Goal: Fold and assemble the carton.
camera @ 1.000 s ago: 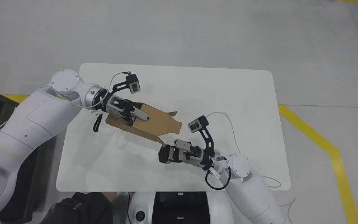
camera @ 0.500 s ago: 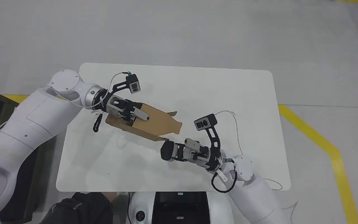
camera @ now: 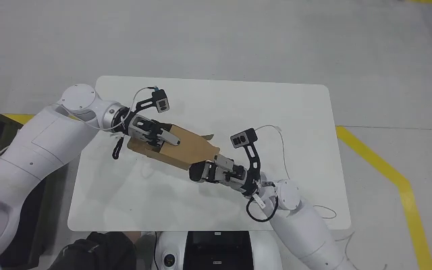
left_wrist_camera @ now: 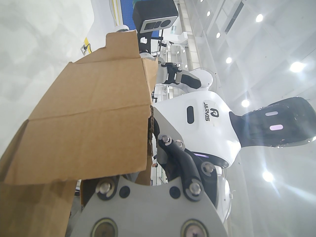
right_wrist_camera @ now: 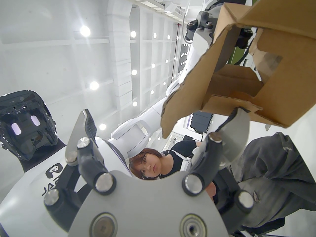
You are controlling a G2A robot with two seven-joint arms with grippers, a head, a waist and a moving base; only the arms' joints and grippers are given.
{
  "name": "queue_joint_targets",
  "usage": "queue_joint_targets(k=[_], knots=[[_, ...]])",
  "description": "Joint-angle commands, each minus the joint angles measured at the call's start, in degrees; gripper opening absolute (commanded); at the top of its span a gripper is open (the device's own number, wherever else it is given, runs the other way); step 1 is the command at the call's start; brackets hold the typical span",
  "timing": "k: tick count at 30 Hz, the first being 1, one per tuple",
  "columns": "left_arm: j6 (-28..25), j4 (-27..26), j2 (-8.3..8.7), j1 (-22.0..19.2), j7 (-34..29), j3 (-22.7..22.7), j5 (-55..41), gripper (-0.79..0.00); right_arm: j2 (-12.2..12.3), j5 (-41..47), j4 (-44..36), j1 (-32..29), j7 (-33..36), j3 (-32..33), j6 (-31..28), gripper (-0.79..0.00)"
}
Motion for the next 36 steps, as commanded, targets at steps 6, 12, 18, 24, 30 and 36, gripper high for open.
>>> queue_joint_targets(k=[6, 12, 18, 24, 30, 36], knots=[[0.0, 0.0, 0.0, 0.0, 0.0, 0.0, 0.0, -0.785, -0.52, 0.75, 1.16, 1.54, -0.24, -1.38, -1.23, 0.0], [0.0, 0.0, 0.0, 0.0, 0.0, 0.0, 0.0, -0.785, -0.73, 1.69, 2.24, 2.08, 0.17, -1.67, -2.14, 0.0], [0.0, 0.0, 0.0, 0.0, 0.0, 0.0, 0.0, -0.785, -0.24, 2.1, 3.14, 1.35, 0.01, 1.21, -2.89, 0.0], [0.0, 0.0, 0.0, 0.0, 0.0, 0.0, 0.0, -0.785, 0.3, 2.38, 3.21, 0.51, -1.26, 4.57, -3.03, 0.0], [0.0, 0.0, 0.0, 0.0, 0.0, 0.0, 0.0, -0.785, 0.61, 1.93, 2.96, 0.29, -4.41, 7.65, -3.75, 0.0], [0.0, 0.0, 0.0, 0.0, 0.0, 0.0, 0.0, -0.785, 0.33, 1.32, 4.7, 2.55, -7.62, 8.26, -3.49, 0.0]])
